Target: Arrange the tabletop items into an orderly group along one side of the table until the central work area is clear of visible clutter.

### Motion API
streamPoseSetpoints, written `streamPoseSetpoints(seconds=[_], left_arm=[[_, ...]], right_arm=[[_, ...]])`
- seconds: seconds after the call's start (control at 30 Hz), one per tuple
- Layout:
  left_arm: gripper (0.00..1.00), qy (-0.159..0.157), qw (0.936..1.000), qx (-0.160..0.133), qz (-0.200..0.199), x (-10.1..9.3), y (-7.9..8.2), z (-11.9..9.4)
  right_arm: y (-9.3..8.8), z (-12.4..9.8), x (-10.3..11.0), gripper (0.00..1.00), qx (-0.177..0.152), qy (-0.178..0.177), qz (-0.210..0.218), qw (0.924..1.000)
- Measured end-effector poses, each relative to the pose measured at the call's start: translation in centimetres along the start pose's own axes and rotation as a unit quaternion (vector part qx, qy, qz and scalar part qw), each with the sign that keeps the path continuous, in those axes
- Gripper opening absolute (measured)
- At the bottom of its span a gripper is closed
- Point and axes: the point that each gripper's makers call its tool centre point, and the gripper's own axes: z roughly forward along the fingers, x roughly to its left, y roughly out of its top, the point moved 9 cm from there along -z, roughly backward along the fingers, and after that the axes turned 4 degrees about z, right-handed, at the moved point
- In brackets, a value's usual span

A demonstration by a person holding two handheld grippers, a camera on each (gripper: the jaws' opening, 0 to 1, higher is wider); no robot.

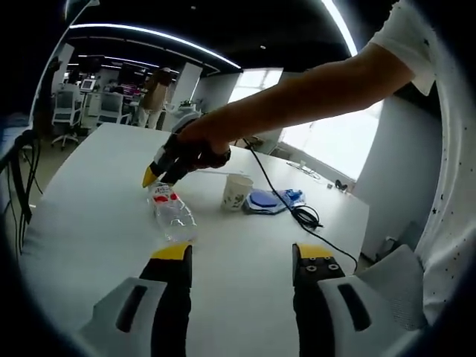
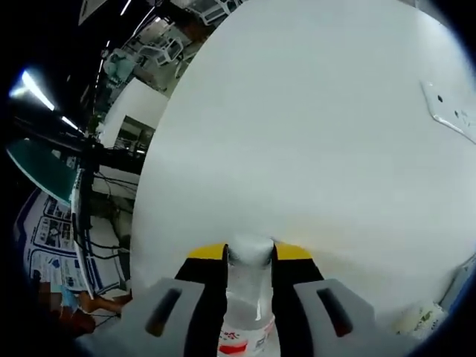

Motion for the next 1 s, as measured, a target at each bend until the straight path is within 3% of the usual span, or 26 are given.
streamPoseSetpoints(seconds=[0.47, 0.63, 1.0], left_arm=[[0.55, 0.000, 1.0000, 0.001, 0.005, 0.1, 0.3, 0.1], [0.56, -0.001, 1.0000, 0.006, 0.008, 0.2, 0.5, 0.3], [0.57, -0.001, 0.9994, 0.012, 0.031, 1.3, 1.9, 1.4]], right_arm=[[0.2, -1.5, 0.0, 0.19, -0.017, 0.004, -0.035, 0.9992], [0.0, -2.7, 0.7, 0.19, -0.034, 0.011, -0.069, 0.9969], [-1.0, -4.4, 1.7, 0.19, -0.057, 0.023, -0.112, 0.9919]])
